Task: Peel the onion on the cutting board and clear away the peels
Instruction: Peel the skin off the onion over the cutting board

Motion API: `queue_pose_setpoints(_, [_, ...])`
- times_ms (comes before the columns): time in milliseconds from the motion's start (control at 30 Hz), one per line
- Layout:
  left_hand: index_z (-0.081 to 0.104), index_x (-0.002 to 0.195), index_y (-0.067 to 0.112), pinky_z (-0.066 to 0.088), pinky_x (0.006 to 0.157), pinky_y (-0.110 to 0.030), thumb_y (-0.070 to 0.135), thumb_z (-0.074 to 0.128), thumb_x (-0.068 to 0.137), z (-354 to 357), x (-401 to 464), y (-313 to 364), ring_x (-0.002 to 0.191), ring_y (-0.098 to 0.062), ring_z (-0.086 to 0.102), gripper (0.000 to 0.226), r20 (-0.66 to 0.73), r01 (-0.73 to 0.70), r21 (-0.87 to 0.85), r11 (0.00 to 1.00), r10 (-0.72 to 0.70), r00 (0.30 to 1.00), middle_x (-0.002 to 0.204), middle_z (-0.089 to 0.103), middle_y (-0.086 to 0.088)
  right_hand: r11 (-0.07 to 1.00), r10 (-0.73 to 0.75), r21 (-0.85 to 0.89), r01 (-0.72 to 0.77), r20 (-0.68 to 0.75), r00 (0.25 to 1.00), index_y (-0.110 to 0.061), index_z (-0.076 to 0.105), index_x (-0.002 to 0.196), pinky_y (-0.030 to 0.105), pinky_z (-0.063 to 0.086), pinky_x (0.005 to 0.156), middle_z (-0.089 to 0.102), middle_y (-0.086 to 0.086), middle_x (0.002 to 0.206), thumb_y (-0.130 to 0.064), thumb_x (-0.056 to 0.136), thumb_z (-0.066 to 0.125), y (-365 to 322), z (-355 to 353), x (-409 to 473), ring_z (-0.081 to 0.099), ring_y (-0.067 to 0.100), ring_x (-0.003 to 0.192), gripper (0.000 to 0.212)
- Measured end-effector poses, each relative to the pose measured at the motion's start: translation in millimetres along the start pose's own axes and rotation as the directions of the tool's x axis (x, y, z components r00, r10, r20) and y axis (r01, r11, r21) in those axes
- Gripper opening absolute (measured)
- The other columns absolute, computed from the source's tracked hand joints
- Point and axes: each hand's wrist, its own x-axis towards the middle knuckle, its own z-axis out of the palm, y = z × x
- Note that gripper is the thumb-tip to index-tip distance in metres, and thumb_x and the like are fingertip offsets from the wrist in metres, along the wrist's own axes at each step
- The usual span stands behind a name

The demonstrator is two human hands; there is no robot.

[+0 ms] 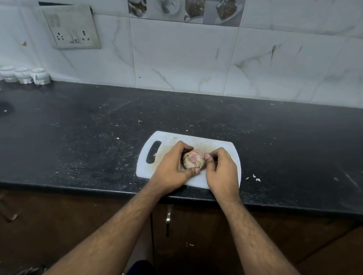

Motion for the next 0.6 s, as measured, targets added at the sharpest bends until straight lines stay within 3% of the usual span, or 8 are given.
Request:
queue_pose_setpoints(167, [0.052, 0.123, 0.018, 0.048, 0.090, -0.009, 0.018, 0.086, 0.082, -0.6, 0.3, -0.9, 0.109, -0.006, 0.063, 0.053, 0.002, -0.003, -0.018, 1.000, 0.003, 1.000, 0.117, 0.065, 0.005, 0.997, 0.069, -0.027, -0.071, -0.080, 0.994, -0.012, 0.057, 0.096, 0.030, 0.040, 0.071, 0.062, 0.000, 0.092, -0.022, 0.102, 0.056, -0.2, 2.3, 1.1, 0.057, 0.018, 0.084, 0.012])
queue_pose_setpoints(267, [0.051, 0.122, 0.022, 0.054, 0.098, -0.026, 0.024, 0.085, 0.082, -0.8, 0.7, -4.2, 0.113, -0.010, 0.064, 0.052, -0.052, 0.010, -0.095, 0.995, -0.015, 0.999, 0.119, 0.064, 0.005, 0.992, 0.125, -0.014, -0.128, -0.148, 0.981, -0.008, 0.060, 0.101, 0.027, 0.039, 0.073, 0.063, 0.003, 0.099, -0.019, 0.102, 0.056, -0.4, 0.8, 3.7, 0.058, 0.019, 0.087, 0.012])
queue_pose_setpoints(367, [0.050, 0.124, 0.027, 0.055, 0.102, -0.034, 0.028, 0.084, 0.081, -0.7, 0.3, -5.1, 0.116, -0.009, 0.063, 0.055, -0.082, 0.011, -0.125, 0.992, -0.021, 0.996, 0.122, 0.063, 0.007, 0.997, 0.061, -0.046, -0.064, -0.060, 0.996, -0.014, 0.065, 0.115, 0.027, 0.049, 0.082, 0.065, -0.002, 0.113, -0.013, 0.099, 0.059, -1.1, 2.8, 2.5, 0.063, 0.014, 0.096, 0.017])
queue_pose_setpoints(467, [0.046, 0.140, 0.022, 0.048, 0.101, -0.017, 0.020, 0.081, 0.086, -0.3, -0.5, -4.1, 0.119, -0.003, 0.056, 0.065, -0.079, -0.037, -0.055, 0.998, 0.032, 0.996, 0.131, 0.056, 0.006, 0.998, 0.003, -0.058, -0.001, 0.039, 0.999, -0.023, 0.063, 0.126, 0.034, 0.054, 0.086, 0.058, -0.009, 0.126, -0.017, 0.100, 0.056, -4.9, 2.7, 0.1, 0.062, 0.011, 0.098, 0.028])
queue_pose_setpoints(533, [0.044, 0.148, 0.018, 0.041, 0.097, -0.005, 0.017, 0.079, 0.088, -0.4, -0.2, -4.1, 0.119, 0.000, 0.052, 0.070, -0.065, -0.071, -0.004, 0.997, 0.070, 0.995, 0.131, 0.050, 0.004, 0.999, -0.018, -0.030, 0.019, 0.054, 0.998, -0.024, 0.066, 0.121, 0.033, 0.051, 0.084, 0.059, -0.010, 0.121, -0.028, 0.103, 0.052, -7.1, 0.4, -0.7, 0.059, 0.009, 0.094, 0.023])
queue_pose_setpoints(600, [0.049, 0.146, 0.015, 0.040, 0.093, -0.002, 0.015, 0.079, 0.088, -0.1, 0.4, -4.2, 0.115, 0.001, 0.053, 0.065, -0.046, -0.086, 0.024, 0.996, 0.087, 0.995, 0.125, 0.047, 0.003, 1.000, -0.014, -0.007, 0.014, 0.073, 0.997, -0.027, 0.067, 0.114, 0.033, 0.050, 0.080, 0.064, -0.013, 0.110, -0.044, 0.103, 0.050, -9.1, -1.4, -1.6, 0.059, 0.007, 0.090, 0.027])
